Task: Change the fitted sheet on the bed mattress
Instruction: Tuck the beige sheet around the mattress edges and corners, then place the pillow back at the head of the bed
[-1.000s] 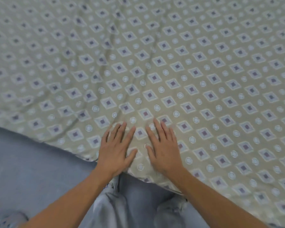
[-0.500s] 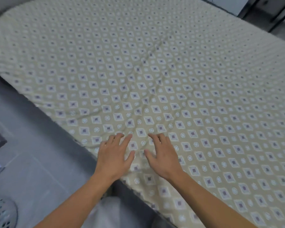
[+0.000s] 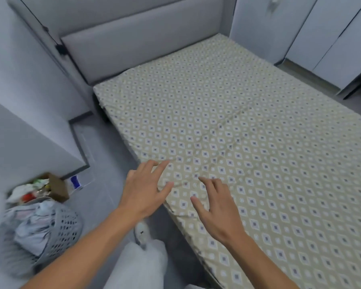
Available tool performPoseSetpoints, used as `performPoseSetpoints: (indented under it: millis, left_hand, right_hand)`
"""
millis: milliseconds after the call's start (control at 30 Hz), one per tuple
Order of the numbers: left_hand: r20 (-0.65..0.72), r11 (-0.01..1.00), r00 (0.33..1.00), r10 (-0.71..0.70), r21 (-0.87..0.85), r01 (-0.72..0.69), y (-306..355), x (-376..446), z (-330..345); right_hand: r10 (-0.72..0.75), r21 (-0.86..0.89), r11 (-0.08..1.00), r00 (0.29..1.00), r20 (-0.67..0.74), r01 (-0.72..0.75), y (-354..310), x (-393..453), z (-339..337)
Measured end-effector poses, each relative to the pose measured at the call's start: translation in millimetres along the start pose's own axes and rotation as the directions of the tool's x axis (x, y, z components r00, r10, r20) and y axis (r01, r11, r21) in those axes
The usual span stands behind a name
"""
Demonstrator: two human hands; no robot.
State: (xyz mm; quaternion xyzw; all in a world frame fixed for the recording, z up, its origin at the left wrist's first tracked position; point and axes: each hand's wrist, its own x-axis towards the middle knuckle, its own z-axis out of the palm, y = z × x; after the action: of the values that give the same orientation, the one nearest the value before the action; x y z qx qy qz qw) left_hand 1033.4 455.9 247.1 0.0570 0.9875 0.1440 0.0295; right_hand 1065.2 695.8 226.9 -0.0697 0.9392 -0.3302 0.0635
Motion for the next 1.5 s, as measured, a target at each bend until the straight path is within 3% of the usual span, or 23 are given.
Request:
performPoseSetpoints:
  millis: [267, 500, 667, 767, 967, 1133, 1333, 1500]
  left_hand:
    - [-0.048, 0.99, 0.989, -0.138, -0.015, 0.138, -44, -45, -73]
    - [-0.087, 0.948, 0.949, -0.304, -0.129, 0.292, -153, -59, -110]
    - [-0.104, 0.882, 0.882, -0.46, -0.175, 0.439, -248, -90, -151]
    - [-0.142, 0.81, 0.806, -0.575, -0.236, 0.537, -286, -117, -177]
    - [-0.22, 0.595, 0.554, -0.803, -0.345, 0.726, -317, -188, -197]
    - [-0.249, 0.271, 0.17, -0.953, -0.457, 0.847, -294, -253, -187]
    - [-0.222, -0.044, -0.227, -0.948, -0.616, 0.786, -227, -304, -171]
    - [-0.169, -0.263, -0.479, -0.862, -0.659, 0.705, -192, -349, -149]
  right_hand:
    - [-0.165, -0.05, 0.985, 0.985, 0.045, 0.167, -88, 35, -30]
    - [-0.278, -0.044, 0.956, 0.944, 0.18, 0.29, -187, 111, 24]
    - [-0.402, 0.047, 0.91, 0.852, 0.335, 0.411, -288, 150, 90]
    - [-0.466, 0.128, 0.88, 0.779, 0.419, 0.457, -340, 159, 125]
    - [-0.644, 0.316, 0.74, 0.489, 0.588, 0.593, -441, 160, 196]
    - [-0.736, 0.464, 0.557, 0.151, 0.659, 0.689, -502, 145, 249]
    - [-0.735, 0.632, 0.348, -0.217, 0.643, 0.693, -551, 106, 280]
    - [-0.663, 0.735, 0.267, -0.435, 0.609, 0.623, -568, 34, 309]
